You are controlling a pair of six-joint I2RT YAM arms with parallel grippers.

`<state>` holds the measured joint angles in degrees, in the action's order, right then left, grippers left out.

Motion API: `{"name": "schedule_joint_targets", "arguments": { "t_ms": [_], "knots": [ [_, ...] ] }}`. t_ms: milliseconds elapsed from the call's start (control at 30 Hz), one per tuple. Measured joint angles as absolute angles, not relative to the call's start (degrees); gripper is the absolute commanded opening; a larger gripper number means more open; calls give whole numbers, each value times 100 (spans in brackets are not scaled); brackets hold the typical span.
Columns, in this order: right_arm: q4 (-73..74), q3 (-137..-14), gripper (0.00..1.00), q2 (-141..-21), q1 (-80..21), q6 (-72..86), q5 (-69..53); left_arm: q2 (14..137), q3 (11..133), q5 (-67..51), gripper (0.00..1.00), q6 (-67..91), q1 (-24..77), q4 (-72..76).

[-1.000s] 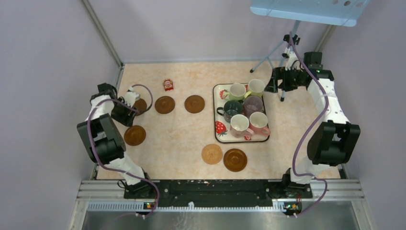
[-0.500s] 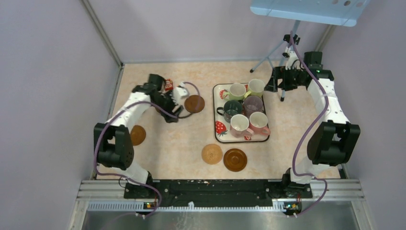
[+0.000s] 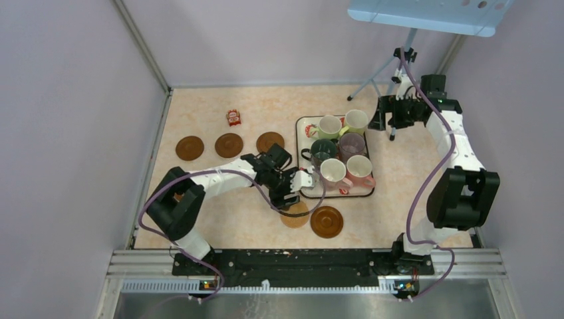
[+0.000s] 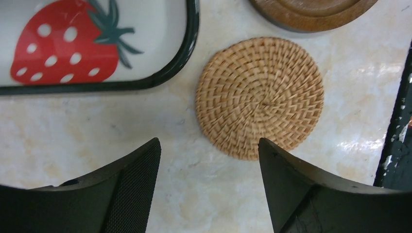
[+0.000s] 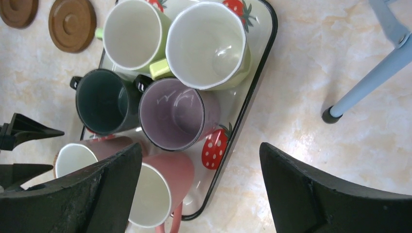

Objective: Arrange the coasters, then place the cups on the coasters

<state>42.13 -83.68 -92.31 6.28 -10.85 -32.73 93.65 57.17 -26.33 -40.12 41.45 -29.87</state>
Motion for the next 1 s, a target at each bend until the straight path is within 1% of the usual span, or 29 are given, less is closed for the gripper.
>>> {"name": "schedule_joint_targets", "arguments": {
  "t_ms": [167,233,400,533,600,733,867,1000],
  "knots": [
    [4160,-8088,89,-9229,628,-1151,-3245,9380,5507,-2571,79,-3861,4644,-2539],
    [4139,-7983,89,-9231,628,-1153,-3227,9411,5457,-2502,77,-3780,4794,-2370],
    [4086,-7872,89,-9229,628,-1175,-3146,9616,5430,-2386,63,-3465,4958,-2169],
    [4036,-7872,89,-9220,631,-1229,-3114,9596,5413,-2349,55,-3334,4880,-2112],
    [4023,-7872,89,-9220,631,-1245,-3111,9520,5365,-2276,53,-3334,4737,-2117],
    [3997,-7824,89,-9196,635,-1249,-3111,9327,5181,-2344,51,-3441,4066,-2335],
    [3964,-7760,89,-9177,657,-1267,-3111,9148,5087,-2239,53,-3677,3319,-2655],
    [3920,-7686,89,-9155,657,-1256,-3114,9179,5162,-2187,53,-3760,2825,-2777]
  ]
}}
